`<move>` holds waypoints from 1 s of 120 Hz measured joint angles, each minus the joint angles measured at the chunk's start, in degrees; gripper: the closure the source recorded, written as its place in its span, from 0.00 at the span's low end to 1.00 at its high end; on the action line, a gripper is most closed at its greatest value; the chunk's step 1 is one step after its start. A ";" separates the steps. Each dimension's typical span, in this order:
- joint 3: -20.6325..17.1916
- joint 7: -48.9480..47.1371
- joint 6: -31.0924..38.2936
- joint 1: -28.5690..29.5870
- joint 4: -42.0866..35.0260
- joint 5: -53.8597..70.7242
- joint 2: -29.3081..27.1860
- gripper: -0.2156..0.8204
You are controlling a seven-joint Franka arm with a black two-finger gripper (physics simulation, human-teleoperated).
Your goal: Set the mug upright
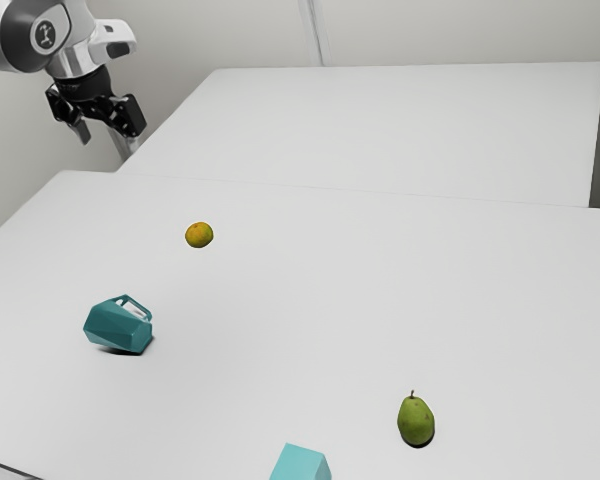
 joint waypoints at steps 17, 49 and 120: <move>-0.15 1.02 0.82 0.14 -0.59 -0.05 -0.59 0.21; 0.12 2.38 1.10 2.13 -4.07 -1.91 -2.22 0.21; 1.14 4.46 -8.86 26.71 -9.19 -27.08 14.44 0.21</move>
